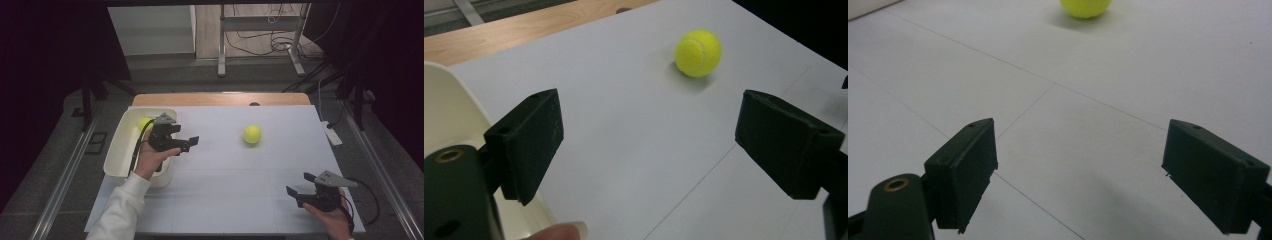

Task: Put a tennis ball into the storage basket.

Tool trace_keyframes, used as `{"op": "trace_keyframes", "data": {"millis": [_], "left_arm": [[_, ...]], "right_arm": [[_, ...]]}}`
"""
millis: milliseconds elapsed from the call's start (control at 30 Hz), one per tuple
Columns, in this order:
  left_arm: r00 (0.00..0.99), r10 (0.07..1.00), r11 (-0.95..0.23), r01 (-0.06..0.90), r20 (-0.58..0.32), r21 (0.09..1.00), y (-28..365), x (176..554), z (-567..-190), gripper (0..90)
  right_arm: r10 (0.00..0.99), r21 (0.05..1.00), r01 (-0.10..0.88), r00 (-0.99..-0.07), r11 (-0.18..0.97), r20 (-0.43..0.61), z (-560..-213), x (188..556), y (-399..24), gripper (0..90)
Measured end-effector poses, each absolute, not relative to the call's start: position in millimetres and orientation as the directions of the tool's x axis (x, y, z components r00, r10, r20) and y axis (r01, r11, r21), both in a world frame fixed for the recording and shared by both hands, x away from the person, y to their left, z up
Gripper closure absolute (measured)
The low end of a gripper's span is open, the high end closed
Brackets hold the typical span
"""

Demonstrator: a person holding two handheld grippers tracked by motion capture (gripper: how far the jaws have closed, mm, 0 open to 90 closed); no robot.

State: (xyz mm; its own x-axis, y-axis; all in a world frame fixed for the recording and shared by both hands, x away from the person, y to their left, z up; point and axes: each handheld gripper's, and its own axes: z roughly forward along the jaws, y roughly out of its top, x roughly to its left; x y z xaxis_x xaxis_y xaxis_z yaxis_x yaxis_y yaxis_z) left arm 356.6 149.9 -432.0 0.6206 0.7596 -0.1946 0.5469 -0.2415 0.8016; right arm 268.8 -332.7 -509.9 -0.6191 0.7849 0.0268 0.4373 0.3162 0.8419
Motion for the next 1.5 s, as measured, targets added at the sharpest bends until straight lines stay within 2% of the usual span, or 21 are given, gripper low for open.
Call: {"op": "trace_keyframes", "data": {"millis": [1033, 1500], "left_arm": [[0.669, 0.72, -0.288, 0.529, -0.184, 0.798, 118, 360, -430, 12.7], [0.692, 0.698, -0.315, 0.529, -0.185, 0.788, 89, 367, -430, 12.8]], "right_arm": [[0.79, 0.843, 0.442, -0.612, 0.306, 0.034, -510, 267, -336, 14.7], [0.788, 0.846, 0.439, -0.615, 0.302, 0.038, -509, 268, -335, 14.7]]}}
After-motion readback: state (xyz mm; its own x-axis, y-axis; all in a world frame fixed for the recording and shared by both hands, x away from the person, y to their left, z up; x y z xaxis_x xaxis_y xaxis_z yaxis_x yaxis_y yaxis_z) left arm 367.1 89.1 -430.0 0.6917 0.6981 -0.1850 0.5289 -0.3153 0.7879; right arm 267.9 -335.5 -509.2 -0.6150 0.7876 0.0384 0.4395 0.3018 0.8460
